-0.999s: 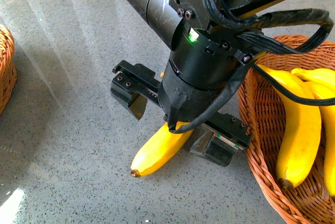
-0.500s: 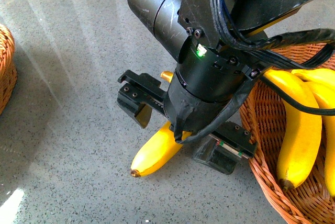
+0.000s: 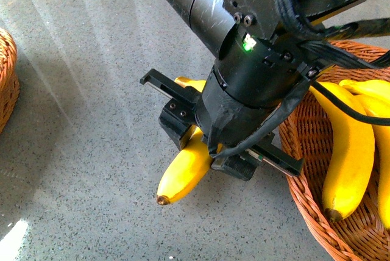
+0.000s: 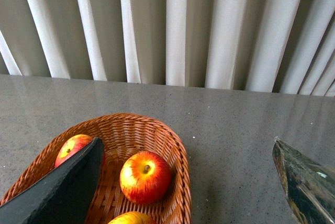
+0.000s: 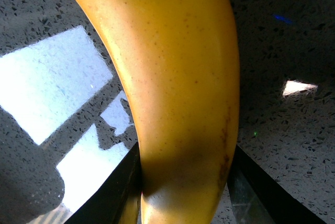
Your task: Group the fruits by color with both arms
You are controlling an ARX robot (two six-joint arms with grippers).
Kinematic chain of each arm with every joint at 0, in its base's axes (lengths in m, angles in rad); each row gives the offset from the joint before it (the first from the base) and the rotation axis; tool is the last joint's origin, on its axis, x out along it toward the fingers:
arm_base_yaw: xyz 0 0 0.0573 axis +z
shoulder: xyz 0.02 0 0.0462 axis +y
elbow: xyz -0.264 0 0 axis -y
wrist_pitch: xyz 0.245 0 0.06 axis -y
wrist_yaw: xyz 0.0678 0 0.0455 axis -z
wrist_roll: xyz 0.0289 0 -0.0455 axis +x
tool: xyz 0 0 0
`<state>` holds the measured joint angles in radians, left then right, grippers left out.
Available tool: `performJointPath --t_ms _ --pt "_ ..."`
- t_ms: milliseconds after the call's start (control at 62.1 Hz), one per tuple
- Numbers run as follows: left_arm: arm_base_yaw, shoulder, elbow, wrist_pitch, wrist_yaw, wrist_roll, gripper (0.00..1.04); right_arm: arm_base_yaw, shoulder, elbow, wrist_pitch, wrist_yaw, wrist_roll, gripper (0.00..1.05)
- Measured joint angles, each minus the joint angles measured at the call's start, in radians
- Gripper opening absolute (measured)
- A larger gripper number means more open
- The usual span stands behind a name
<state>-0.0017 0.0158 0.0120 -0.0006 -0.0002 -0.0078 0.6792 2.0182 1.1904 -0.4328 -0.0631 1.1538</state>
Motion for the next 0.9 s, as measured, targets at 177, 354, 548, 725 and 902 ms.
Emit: performJointPath --t_ms 177,354,548,725,902 --pt "0.000 0.000 0.000 0.000 0.000 0.000 0.96 -0.011 -0.055 0.004 0.004 0.023 -0.024 0.35" --pt "0.000 0.000 0.000 0.000 0.000 0.000 0.96 -0.021 -0.204 0.002 0.019 0.029 -0.060 0.35" --pt "0.000 0.000 0.000 0.000 0.000 0.000 0.96 -0.067 -0.370 -0.102 0.012 0.044 -0.079 0.34" --pt "0.000 0.000 0.000 0.000 0.000 0.000 0.96 -0.135 -0.502 -0.222 0.008 0.040 -0.089 0.34" --pt "0.000 0.000 0.000 0.000 0.000 0.000 0.96 -0.217 -0.616 -0.332 0.018 0.011 -0.113 0.34"
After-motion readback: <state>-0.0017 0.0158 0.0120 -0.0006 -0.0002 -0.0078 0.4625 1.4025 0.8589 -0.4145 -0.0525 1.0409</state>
